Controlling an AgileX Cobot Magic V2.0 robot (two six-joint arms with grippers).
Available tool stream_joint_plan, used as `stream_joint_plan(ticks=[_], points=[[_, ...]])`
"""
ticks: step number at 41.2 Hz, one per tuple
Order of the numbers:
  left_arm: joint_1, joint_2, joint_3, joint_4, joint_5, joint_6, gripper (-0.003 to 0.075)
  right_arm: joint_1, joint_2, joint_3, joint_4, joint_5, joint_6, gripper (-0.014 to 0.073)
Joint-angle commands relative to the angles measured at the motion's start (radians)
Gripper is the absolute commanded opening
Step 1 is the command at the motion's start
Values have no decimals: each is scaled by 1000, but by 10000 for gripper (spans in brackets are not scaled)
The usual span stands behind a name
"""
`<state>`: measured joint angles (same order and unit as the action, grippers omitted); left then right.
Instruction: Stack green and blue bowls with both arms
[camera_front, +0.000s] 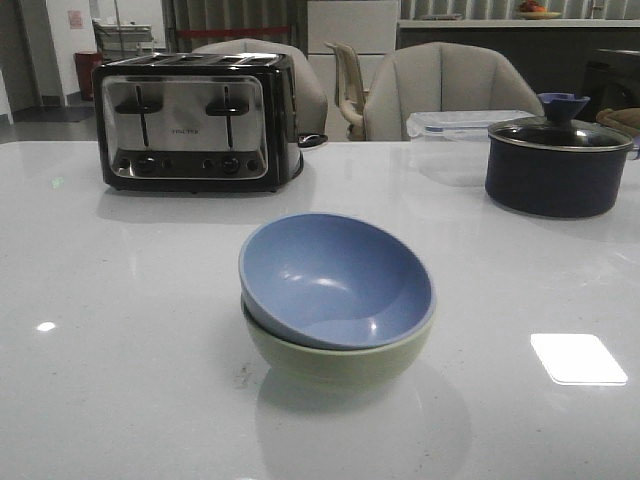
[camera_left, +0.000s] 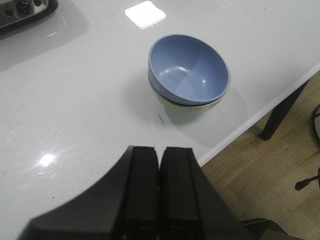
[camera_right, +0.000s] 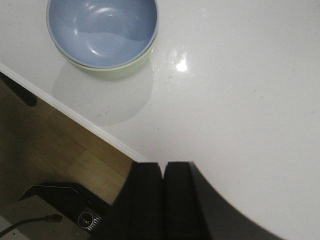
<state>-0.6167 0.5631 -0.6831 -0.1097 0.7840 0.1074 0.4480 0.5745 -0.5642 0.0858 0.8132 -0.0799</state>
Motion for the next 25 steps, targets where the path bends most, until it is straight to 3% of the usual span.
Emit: stream_joint_plan(ticks=[1, 5, 10, 25], points=[[-7, 4, -29, -12, -76, -2, 102, -1, -2, -27, 6, -61, 4, 34], [13, -28, -19, 1, -84, -2, 102, -1, -2, -27, 6, -61, 4, 34], [122, -120, 22, 15, -136, -2, 102, -1, -2, -27, 6, -62, 4, 34], [438, -487, 414, 29, -599, -2, 102, -1, -2, -27, 6, -61, 4, 34]])
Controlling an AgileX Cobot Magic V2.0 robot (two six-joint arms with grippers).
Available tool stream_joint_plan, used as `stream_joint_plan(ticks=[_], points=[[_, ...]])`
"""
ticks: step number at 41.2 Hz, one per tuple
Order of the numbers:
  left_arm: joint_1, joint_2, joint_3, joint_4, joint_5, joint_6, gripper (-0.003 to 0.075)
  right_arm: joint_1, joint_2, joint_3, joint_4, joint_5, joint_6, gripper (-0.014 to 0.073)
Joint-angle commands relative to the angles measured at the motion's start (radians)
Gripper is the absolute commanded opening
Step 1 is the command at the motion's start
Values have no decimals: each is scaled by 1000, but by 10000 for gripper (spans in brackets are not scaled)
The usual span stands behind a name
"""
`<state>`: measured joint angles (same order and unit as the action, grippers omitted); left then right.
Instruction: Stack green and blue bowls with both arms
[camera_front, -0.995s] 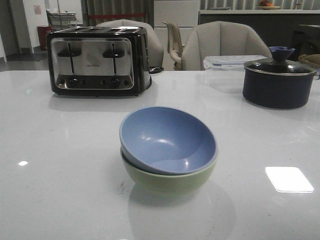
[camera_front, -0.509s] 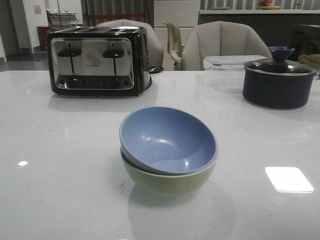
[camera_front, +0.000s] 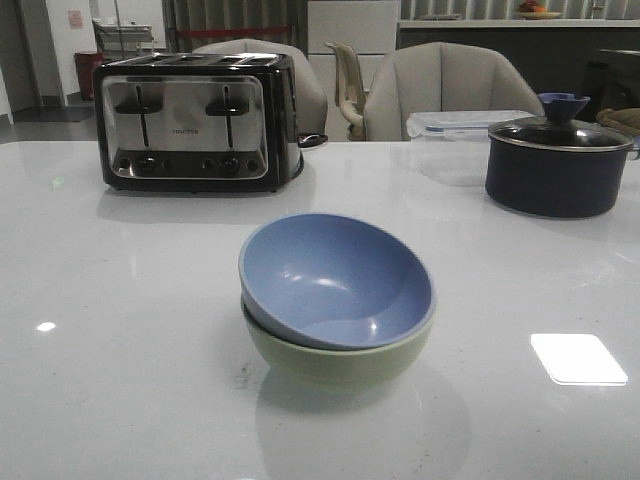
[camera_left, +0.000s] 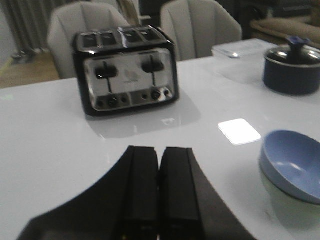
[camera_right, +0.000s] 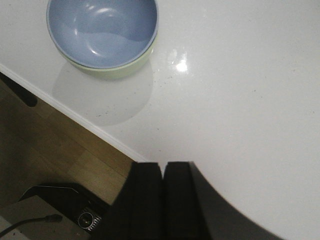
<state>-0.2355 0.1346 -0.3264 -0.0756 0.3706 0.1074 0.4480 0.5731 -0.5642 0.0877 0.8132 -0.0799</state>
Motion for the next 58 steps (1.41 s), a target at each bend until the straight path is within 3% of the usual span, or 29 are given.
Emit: stream_joint_plan(ticks=[1, 7, 19, 36, 43, 49, 58], points=[[71, -76, 80, -11, -202, -2, 102, -1, -1, -27, 5, -61, 4, 34], [137, -162, 228, -26, -301, -2, 102, -1, -1, -27, 5, -61, 4, 34], [130, -162, 351, -49, -386, -2, 102, -1, -1, -27, 5, -59, 4, 34], [126, -162, 351, -46, -371, -2, 102, -1, -1, -27, 5, -59, 4, 34], [125, -162, 351, 47, -371, -107, 102, -1, -1, -27, 5, -59, 4, 34], [125, -162, 351, 52, -371, -116, 102, -1, -1, -27, 5, -59, 4, 34], [125, -162, 351, 50, -444, -116, 102, -1, -1, -27, 5, -59, 4, 34]])
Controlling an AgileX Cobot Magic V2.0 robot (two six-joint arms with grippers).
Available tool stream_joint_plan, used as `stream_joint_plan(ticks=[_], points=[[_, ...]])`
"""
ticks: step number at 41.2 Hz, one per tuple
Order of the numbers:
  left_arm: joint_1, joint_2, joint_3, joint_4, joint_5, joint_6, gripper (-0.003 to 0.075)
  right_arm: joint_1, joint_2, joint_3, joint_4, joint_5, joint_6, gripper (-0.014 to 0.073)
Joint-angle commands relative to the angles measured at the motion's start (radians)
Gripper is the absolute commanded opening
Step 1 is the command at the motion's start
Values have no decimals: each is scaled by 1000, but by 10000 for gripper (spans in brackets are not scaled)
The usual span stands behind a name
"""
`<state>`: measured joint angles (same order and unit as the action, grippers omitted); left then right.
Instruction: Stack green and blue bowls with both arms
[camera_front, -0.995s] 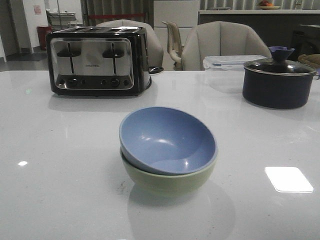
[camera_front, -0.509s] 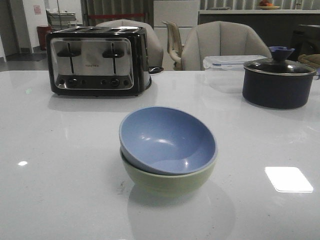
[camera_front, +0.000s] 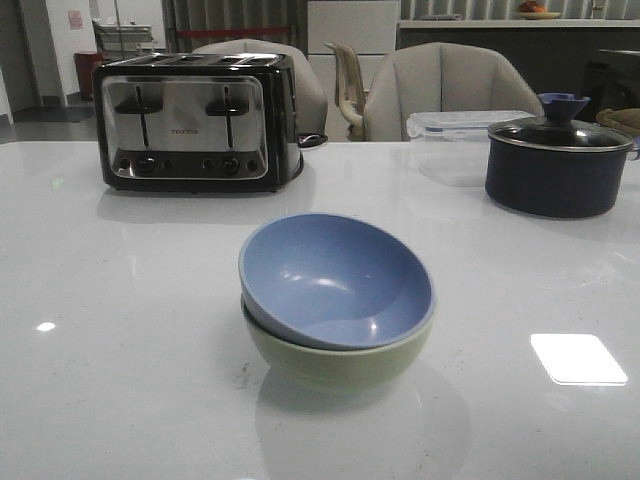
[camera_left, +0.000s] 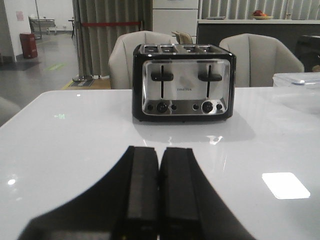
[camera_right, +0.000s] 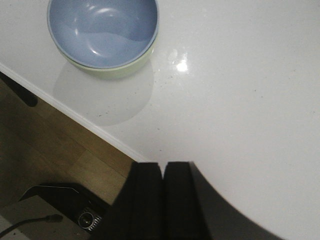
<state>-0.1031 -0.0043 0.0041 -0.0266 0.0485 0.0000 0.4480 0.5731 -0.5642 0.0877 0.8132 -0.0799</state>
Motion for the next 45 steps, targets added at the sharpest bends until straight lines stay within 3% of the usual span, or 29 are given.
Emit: stream_joint_plan(ticks=[1, 39, 45], points=[[-8, -23, 21, 1, -124, -9, 102, -1, -1, -27, 5, -59, 4, 34], [-4, -21, 21, 0, -129, -9, 102, -3, -16, -24, -28, -68, 2, 34], [-4, -21, 21, 0, -129, -9, 102, -112, -122, 40, -88, -164, 3, 34]])
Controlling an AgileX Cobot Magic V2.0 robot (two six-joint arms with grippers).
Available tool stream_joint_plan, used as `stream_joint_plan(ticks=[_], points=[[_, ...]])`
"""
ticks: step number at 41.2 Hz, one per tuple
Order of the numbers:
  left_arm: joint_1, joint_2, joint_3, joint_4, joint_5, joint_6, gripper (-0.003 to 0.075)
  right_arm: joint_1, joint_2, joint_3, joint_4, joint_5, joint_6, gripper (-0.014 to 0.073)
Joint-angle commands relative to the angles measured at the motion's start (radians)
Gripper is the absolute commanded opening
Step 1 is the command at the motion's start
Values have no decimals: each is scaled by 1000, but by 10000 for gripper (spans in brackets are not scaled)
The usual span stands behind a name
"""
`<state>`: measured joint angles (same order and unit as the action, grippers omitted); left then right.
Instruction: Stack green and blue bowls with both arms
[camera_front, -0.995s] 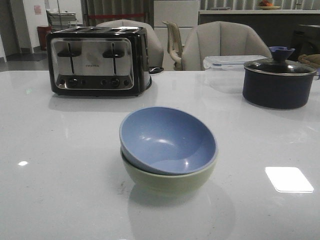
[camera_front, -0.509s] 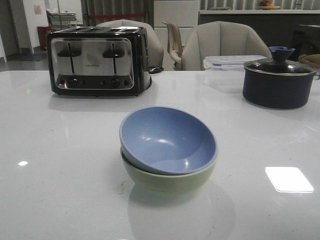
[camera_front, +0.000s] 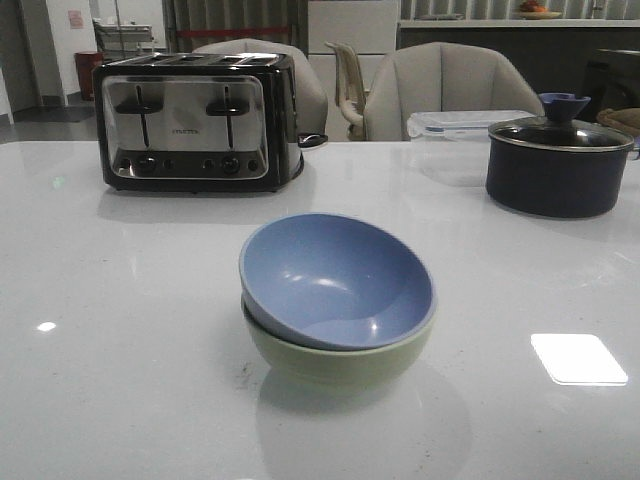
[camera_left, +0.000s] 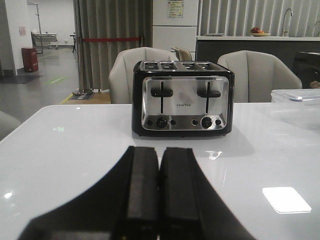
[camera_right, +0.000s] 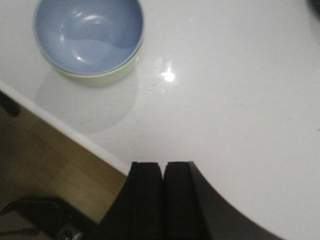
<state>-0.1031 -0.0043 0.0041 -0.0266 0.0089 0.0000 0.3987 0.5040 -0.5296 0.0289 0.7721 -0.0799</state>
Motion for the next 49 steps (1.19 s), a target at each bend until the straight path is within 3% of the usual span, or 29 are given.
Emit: stream_joint_plan(ticks=[1, 11, 18, 27, 49], points=[[-4, -21, 21, 0, -89, -9, 102, -86, -76, 23, -29, -146, 3, 34], [-4, -21, 21, 0, -89, -9, 102, -319, -366, 272, -35, -427, 3, 34], [-4, -21, 21, 0, -89, -9, 102, -409, -473, 427, -29, -590, 3, 34], [-4, -21, 21, 0, -89, -9, 102, -427, -537, 559, -23, -760, 4, 34], [-4, -21, 21, 0, -89, -9, 102, -399, -535, 557, 49, -772, 5, 34]])
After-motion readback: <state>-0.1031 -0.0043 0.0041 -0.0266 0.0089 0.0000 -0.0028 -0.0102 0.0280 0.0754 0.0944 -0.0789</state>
